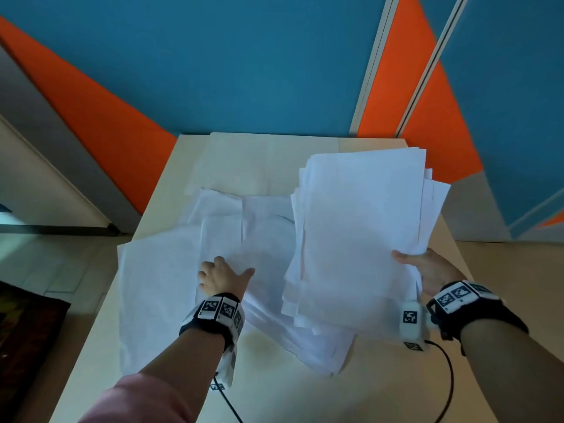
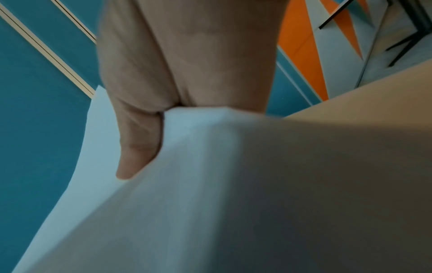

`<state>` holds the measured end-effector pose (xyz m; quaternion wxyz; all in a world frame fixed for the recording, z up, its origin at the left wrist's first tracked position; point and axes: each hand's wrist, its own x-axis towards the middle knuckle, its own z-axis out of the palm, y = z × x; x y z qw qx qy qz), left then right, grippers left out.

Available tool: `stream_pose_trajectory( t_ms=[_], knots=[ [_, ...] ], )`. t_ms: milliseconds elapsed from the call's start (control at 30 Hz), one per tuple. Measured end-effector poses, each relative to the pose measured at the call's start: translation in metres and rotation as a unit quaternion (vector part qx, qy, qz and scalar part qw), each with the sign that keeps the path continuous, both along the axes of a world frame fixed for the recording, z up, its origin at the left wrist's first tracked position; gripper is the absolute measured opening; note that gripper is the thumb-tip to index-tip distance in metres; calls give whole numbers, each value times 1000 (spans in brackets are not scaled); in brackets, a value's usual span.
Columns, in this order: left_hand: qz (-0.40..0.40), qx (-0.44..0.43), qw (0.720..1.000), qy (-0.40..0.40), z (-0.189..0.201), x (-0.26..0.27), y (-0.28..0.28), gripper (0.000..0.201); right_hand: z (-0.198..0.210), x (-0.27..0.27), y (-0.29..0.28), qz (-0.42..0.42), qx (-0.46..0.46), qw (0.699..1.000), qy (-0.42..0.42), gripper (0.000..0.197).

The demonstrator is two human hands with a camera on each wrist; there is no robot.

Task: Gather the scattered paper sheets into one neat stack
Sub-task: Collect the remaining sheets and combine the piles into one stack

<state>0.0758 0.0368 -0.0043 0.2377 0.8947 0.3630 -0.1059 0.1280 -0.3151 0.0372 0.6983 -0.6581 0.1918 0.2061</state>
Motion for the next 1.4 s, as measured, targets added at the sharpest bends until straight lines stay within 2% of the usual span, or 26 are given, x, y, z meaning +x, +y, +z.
stream_pose_trajectory(
  t_ms=[67,133,267,400,467,567,633,700,767,833,867,933,1033,1067,1133,1167,1200,1267,1300,1333,1400],
  knots=[
    [-12,22,998,51,-2,2,-2,90,1,-1,-7,0,-9,1000,3,129],
    [-20,9,996,83,-4,11,2,91,3,-2,-11,9,-24,1000,9,130],
    [-66,-50,994,78,1,35,16,52,1,-6,-15,25,-27,999,11,116],
    [-139,-32,987,76,14,55,21,41,-2,-7,-17,34,-30,999,26,104],
    [-163,-24,986,32,21,64,20,35,-7,-7,-20,33,-35,999,26,106],
    [-112,-21,986,-125,25,76,18,37,-11,-9,-24,36,-29,999,25,103],
    [-62,0,985,-163,27,75,16,49,-12,-9,-26,31,-30,999,29,102],
    [30,-19,991,-132,25,65,17,66,-13,-9,-26,22,-31,999,34,103],
    [105,-70,991,-53,16,49,16,85,-12,-10,-25,15,-37,999,35,102],
    [116,-132,984,16,3,35,10,99,-10,-12,-22,12,-33,999,37,102],
    [112,-153,982,23,-2,31,5,99,-10,-12,-21,14,-35,998,40,104],
    [109,-168,980,1,-5,32,-3,85,-10,-12,-19,13,-40,998,51,111],
    [123,-183,970,-99,3,48,-5,62,-13,-13,-20,1,-39,998,56,123],
    [131,-190,963,-141,6,54,-4,57,-11,-15,-18,-1,-40,997,60,118],
    [136,-197,951,-199,7,66,-2,52,-7,-16,-15,-10,-25,998,64,81],
    [132,-193,952,-198,5,70,-4,57,-6,-17,-15,-10,-25,998,62,71],
    [128,-182,959,-175,4,72,-7,67,-7,-18,-16,-12,-31,997,64,79],
    [116,-140,978,-99,2,73,-19,95,-12,-19,-19,-12,-49,997,63,118],
    [111,-127,983,-73,1,73,-25,103,-16,-19,-22,-13,-47,997,60,127],
    [109,-127,984,-61,1,74,-31,105,-20,-18,-24,-14,-44,997,58,130],
    [112,-146,981,-54,0,78,-38,92,-23,-18,-27,-16,-46,997,53,129]
  ],
)
